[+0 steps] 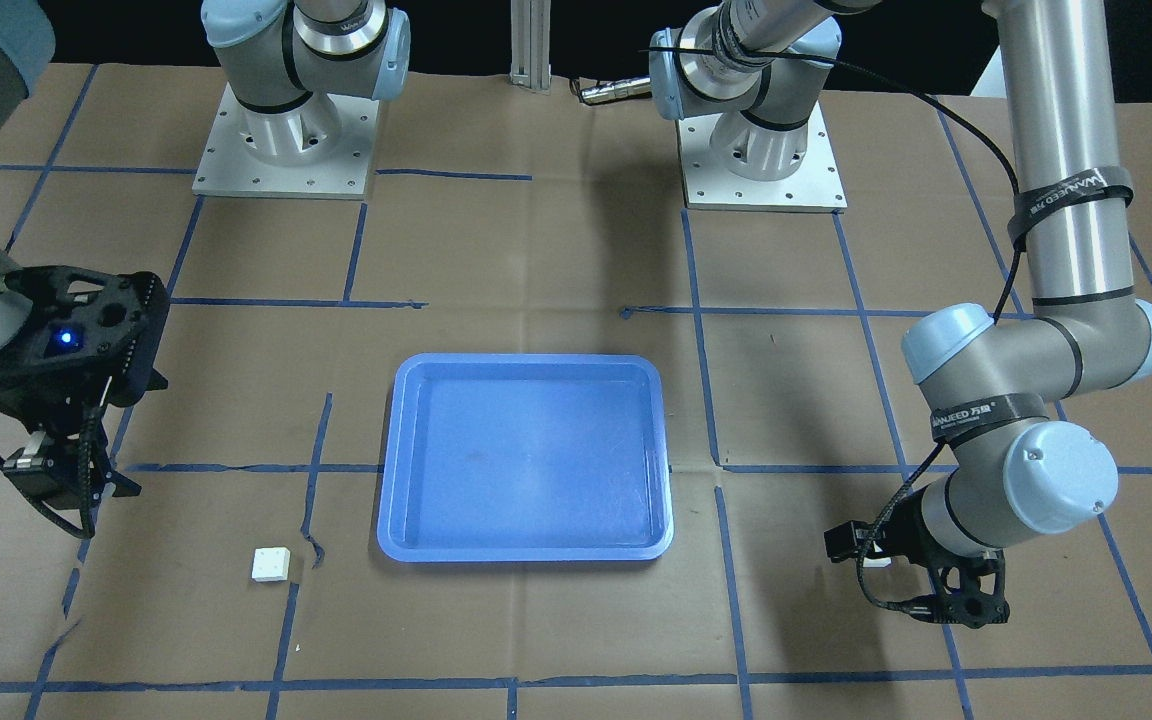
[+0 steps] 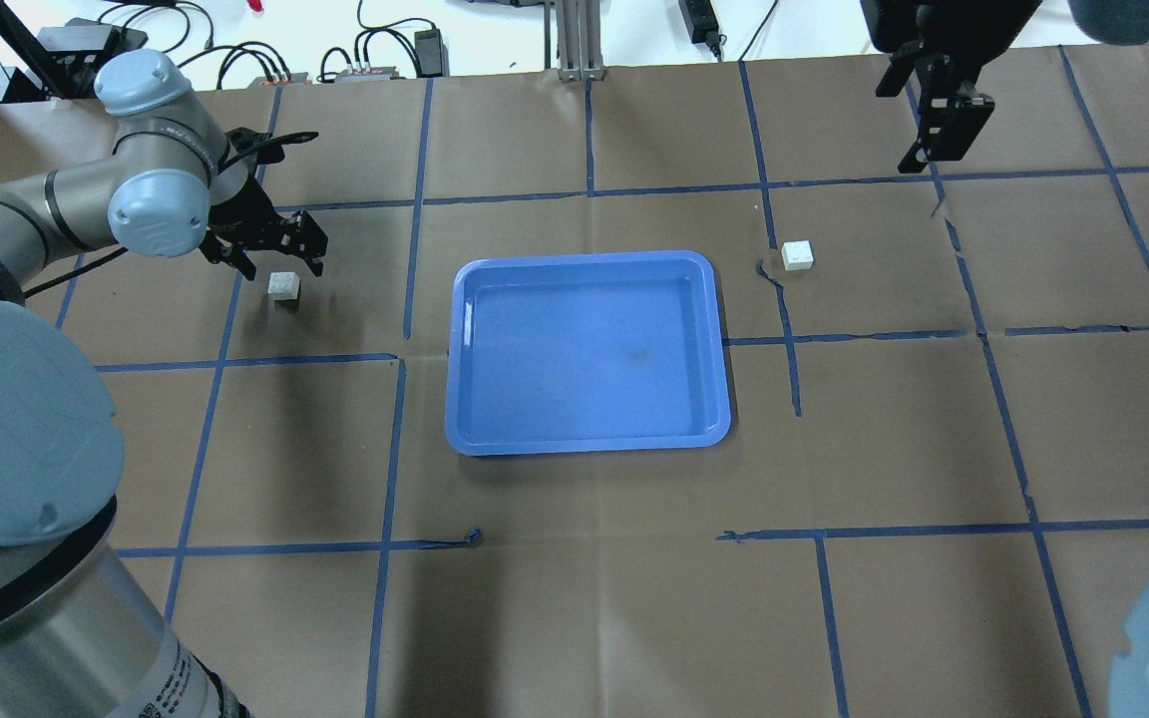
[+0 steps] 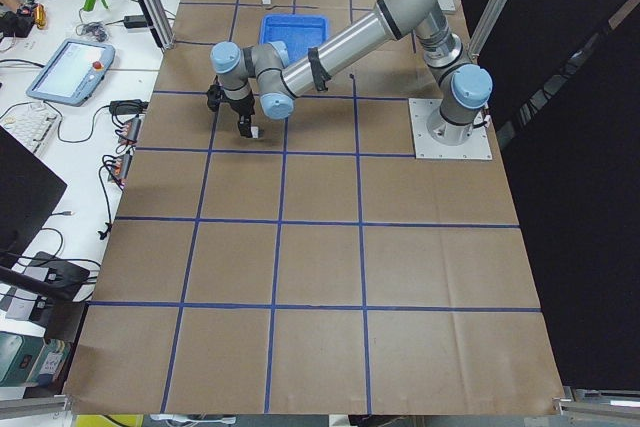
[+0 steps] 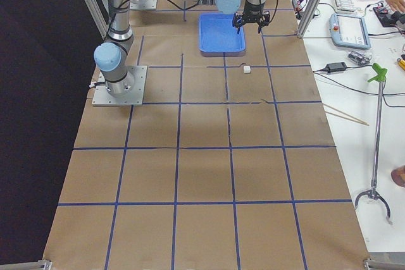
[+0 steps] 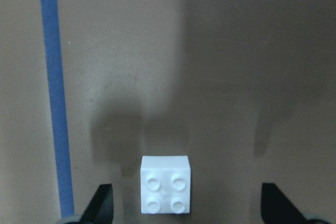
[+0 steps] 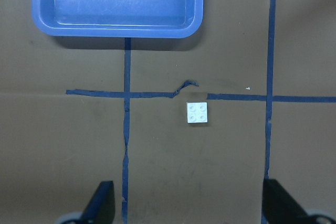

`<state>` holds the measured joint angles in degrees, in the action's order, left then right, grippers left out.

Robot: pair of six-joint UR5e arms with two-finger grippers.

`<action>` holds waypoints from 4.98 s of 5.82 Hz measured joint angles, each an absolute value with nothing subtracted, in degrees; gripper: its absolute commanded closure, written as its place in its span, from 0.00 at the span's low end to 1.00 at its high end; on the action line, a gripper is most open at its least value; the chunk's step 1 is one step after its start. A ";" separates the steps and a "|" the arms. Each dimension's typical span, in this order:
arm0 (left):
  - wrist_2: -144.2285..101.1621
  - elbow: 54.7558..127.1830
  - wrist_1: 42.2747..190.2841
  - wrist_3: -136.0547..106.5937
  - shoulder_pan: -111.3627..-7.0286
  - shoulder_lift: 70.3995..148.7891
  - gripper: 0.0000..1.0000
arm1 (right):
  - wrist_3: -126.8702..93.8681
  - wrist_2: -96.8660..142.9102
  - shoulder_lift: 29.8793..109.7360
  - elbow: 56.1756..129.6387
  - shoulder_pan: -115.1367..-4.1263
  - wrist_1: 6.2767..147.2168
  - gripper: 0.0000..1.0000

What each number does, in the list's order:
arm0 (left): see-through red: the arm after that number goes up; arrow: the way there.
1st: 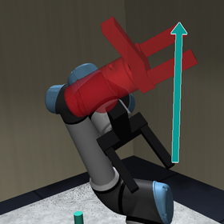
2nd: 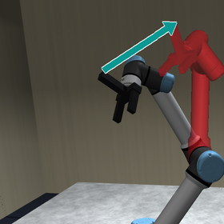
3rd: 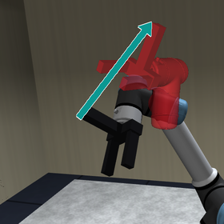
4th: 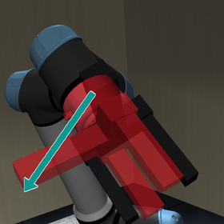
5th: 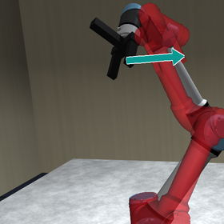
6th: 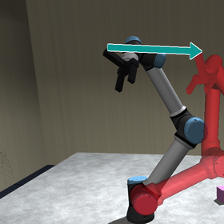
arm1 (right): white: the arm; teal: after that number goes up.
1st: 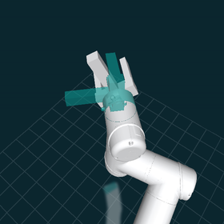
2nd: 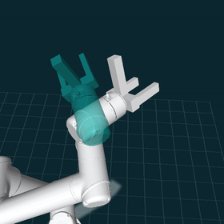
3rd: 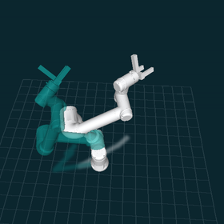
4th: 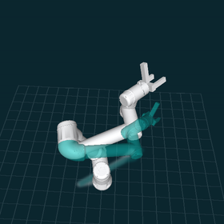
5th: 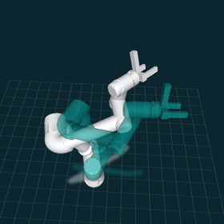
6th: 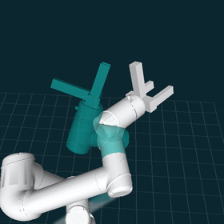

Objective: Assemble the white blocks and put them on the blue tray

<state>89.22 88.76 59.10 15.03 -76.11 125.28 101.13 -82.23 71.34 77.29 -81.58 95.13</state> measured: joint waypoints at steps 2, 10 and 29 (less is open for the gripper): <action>89.35 89.39 58.03 16.33 -76.11 125.99 0.78 | 104.76 -75.10 65.76 77.47 -78.51 96.69 0.00; 90.21 87.67 63.36 -0.85 -98.70 120.21 0.88 | 112.33 -61.48 53.73 89.91 -75.59 117.36 0.00; 89.33 92.45 61.91 57.90 -110.18 114.18 0.04 | 98.33 -61.85 72.63 101.50 -76.28 115.67 0.71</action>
